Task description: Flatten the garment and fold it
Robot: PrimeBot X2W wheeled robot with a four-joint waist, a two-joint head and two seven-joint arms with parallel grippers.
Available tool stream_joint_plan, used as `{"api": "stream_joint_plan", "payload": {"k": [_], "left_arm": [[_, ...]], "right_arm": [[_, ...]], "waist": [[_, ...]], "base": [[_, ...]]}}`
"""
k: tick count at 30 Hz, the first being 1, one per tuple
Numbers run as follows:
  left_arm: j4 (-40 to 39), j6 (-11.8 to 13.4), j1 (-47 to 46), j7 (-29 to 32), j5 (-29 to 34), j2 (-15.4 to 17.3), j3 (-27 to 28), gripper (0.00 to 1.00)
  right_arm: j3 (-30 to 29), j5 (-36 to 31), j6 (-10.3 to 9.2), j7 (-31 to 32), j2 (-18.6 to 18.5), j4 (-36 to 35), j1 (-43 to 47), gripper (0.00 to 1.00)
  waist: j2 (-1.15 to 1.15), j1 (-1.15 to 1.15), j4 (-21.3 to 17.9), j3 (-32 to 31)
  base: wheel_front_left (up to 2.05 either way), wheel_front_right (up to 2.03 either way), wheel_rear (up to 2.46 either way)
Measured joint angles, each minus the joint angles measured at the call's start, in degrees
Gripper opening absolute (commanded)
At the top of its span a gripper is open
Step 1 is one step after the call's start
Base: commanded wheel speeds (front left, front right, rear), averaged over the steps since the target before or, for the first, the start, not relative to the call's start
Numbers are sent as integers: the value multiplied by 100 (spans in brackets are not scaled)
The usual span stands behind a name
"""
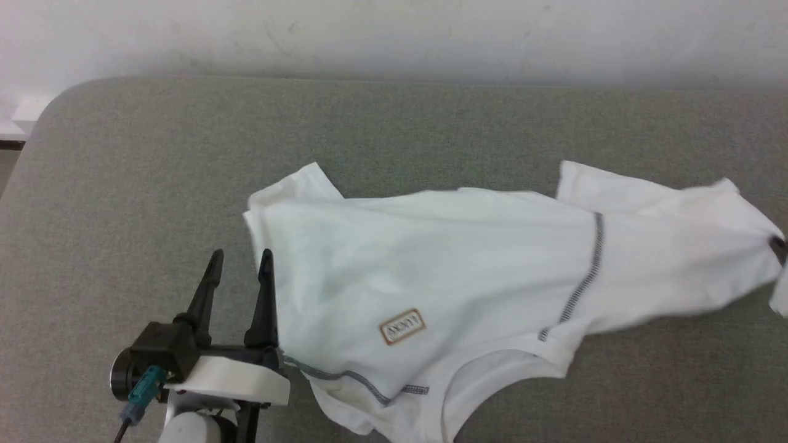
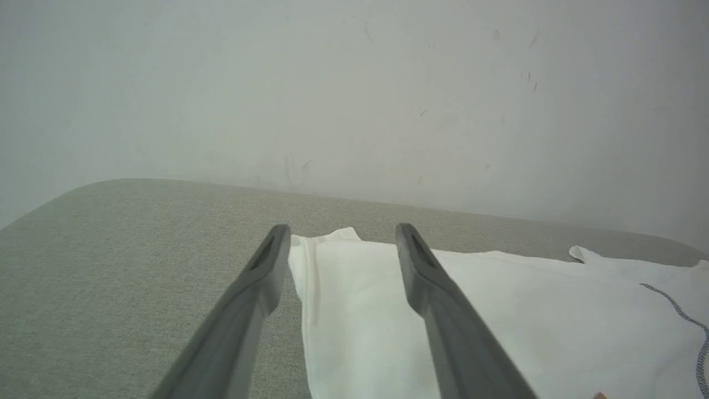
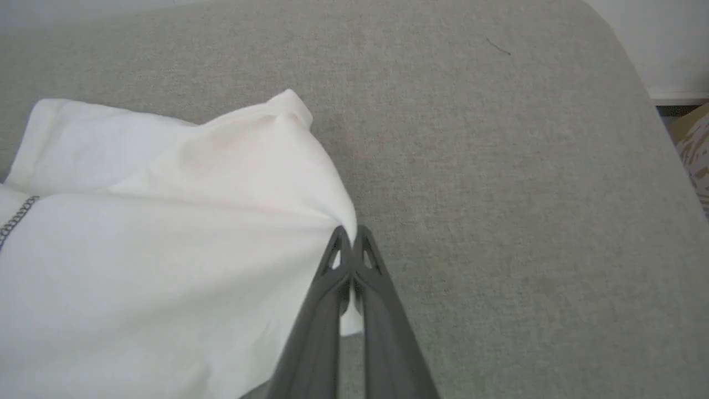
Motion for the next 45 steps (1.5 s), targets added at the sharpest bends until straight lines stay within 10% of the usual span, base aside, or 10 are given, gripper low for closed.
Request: {"api": "stream_joint_plan", "payload": {"k": [4, 7, 17, 29, 30, 32, 33, 38, 45], "left_arm": [[110, -1, 92, 0, 86, -9, 80, 100], [177, -3, 140, -1, 110, -13, 142, 100], [803, -56, 325, 270, 32, 18, 246, 100], [1196, -238, 297, 2499, -386, 269, -168, 100], [1285, -254, 216, 2761, -397, 338, -238, 84], [1441, -260, 6, 3230, -463, 466, -342, 13], [1503, -263, -132, 3422, -516, 541, -371, 0], [1670, -312, -610, 4092, -699, 846, -487, 0], [1599, -169, -1610, 3446, -411, 1345, -274, 0]], "right_arm": [[-623, -257, 0, -457, 85, 309, 445, 0], [-809, -387, -2, -890, 380, 274, 609, 100], [-1269, -1227, -5, -2760, 1276, -976, 1277, 100], [-1040, -1922, -5, -2472, 2342, -3713, 2922, 100], [-1007, -1934, -5, -2402, 2381, -3871, 3005, 100], [-933, -1945, -5, -2273, 2443, -4116, 3097, 100], [-906, -1946, -5, -2227, 2471, -4227, 3120, 100], [-780, -1939, -5, -2090, 2512, -4502, 3135, 100], [-829, -1949, -5, -2083, 2554, -4753, 3134, 100]], "waist": [[0, 0, -84, -23], [0, 0, -158, -64], [0, -1, -333, -453], [0, -2, -591, -715], [0, -1, -603, -696], [0, -1, -644, -653], [0, -1, -668, -628], [0, -1, -855, -519], [0, 1, -1006, -258]], "base": [[0, 0, 0], [0, 0, 0], [0, 0, 0], [0, 0, 0], [0, 0, 0], [0, 0, 0], [0, 0, 0], [0, 0, 0], [0, 0, 0]]}}
